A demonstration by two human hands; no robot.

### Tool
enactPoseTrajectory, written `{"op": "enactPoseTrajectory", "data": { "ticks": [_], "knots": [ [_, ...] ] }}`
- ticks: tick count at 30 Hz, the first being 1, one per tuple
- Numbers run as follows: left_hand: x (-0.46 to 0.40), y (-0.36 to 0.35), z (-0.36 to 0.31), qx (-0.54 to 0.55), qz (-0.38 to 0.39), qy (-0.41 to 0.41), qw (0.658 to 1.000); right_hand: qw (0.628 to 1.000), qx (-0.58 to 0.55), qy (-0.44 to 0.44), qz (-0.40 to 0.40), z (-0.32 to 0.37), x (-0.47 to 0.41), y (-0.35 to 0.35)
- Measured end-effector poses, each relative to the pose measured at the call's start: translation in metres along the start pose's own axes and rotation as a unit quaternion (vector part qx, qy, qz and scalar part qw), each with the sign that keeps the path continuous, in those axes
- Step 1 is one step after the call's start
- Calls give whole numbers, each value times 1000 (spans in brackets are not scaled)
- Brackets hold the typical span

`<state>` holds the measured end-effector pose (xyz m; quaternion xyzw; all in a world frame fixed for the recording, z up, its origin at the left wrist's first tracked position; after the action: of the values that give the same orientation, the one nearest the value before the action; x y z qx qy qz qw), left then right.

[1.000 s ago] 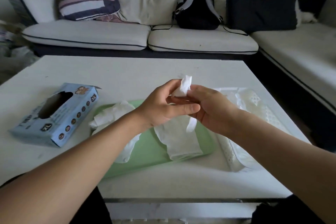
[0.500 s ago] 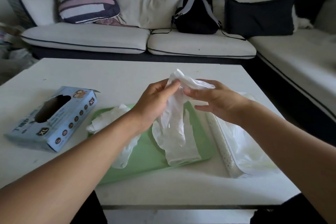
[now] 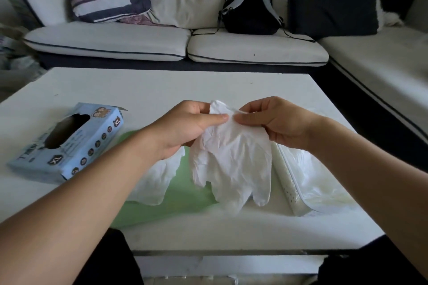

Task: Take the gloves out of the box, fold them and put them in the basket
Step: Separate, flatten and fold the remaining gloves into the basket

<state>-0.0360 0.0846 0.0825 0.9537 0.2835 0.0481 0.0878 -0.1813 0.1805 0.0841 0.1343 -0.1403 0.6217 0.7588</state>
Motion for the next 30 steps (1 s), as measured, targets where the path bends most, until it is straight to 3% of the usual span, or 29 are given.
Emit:
{"op": "enactPoseTrajectory", "data": {
  "ticks": [4,7,9,11,13,15,18,22,30],
  "knots": [
    [-14,5,20,-74,-18,33,997,989,111,7,-96,-13,-25,8],
    [-30,23,5,-117,-134,-108,978,964,118,145,-187,15,-28,14],
    [-31,32,-23,-172,-193,-241,935,917,147,277,-247,47,-12,13],
    [-24,38,-46,-226,-222,-336,887,862,196,367,-288,70,7,10],
    [-18,39,-48,-252,-217,-363,870,834,255,395,-288,73,15,7],
    [-21,36,-27,-284,-166,-323,887,832,342,357,-252,58,6,3],
    [-31,23,25,-375,-29,-192,907,846,450,229,-172,9,-23,0],
    [-23,-3,78,-486,121,-94,861,803,578,136,-57,-44,-33,-17],
    [-7,-34,86,-575,183,-122,788,780,616,108,-7,-64,-26,-25]
  ]
}}
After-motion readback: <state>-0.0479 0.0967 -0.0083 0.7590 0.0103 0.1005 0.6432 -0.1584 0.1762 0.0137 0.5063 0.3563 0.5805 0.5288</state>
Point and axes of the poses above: each hand's wrist, its own x-axis away from the middle knuckle, its own y-axis out of the back of the hand, z = x × y, the point moved 6 cm from there along -x, towards the middle knuckle, and after that the axes turned 7 degrees about -y, right-handed, at the moved point
